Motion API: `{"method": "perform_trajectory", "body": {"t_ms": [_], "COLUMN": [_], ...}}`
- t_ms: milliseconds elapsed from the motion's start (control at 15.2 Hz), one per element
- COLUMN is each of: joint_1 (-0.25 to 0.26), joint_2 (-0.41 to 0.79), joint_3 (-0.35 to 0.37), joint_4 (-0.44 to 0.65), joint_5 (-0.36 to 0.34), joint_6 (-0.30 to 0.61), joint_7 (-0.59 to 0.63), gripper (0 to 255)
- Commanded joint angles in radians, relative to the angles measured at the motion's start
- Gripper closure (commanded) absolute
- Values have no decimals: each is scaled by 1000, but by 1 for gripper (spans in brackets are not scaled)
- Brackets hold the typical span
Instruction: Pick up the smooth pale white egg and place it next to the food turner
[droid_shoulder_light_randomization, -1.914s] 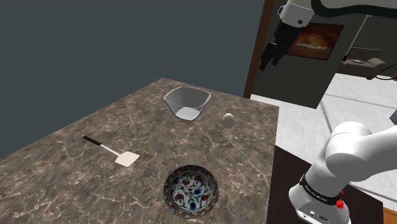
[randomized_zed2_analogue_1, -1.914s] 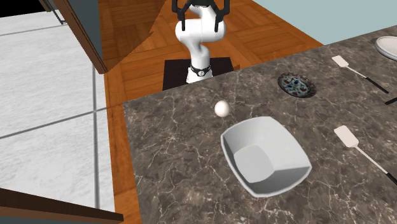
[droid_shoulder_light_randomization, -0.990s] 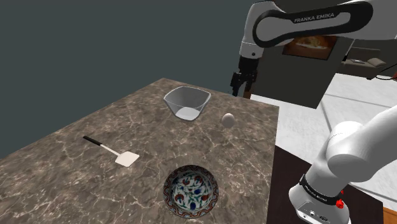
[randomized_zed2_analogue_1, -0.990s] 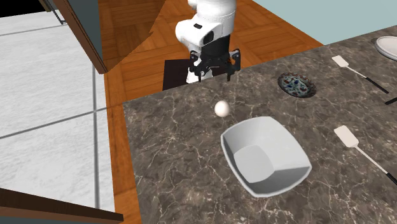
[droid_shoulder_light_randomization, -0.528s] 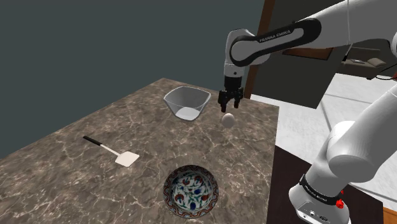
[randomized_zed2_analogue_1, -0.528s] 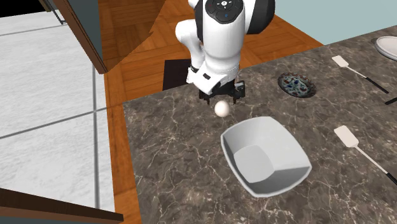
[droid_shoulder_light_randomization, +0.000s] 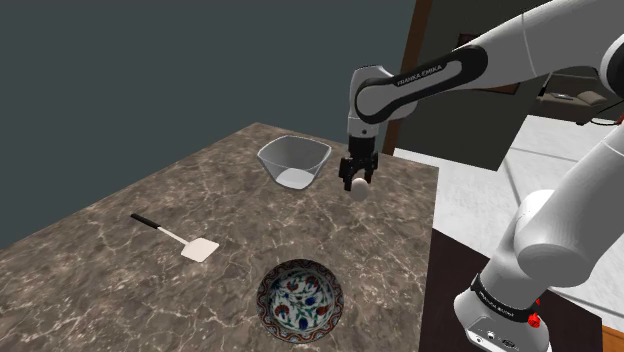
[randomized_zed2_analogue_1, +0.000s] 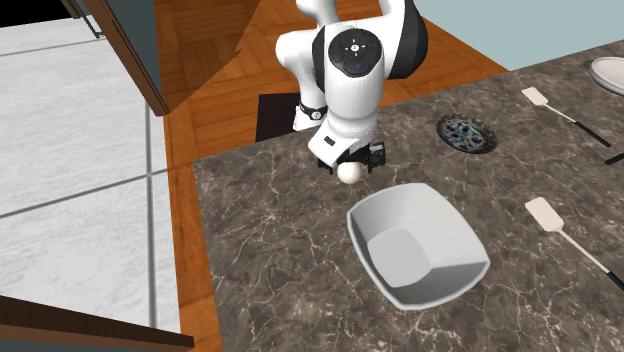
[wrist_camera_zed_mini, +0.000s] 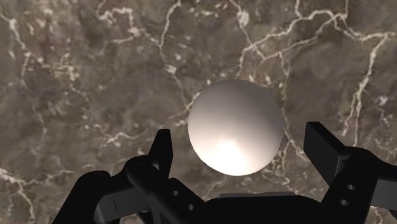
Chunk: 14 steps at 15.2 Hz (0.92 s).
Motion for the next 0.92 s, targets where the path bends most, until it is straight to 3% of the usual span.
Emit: {"method": "perform_trajectory", "body": {"t_ms": [0,396,462,858], "joint_1": [0,0,0,0], "joint_2": [2,2,2,2], "joint_3": [0,0,0,0], "joint_4": [-10,-10,-10,-10], "joint_5": [1,1,1,1], "joint_6": [12,12,12,11], "joint_7": [-2,-2,-2,-2], "gripper": [0,0,255,255]}}
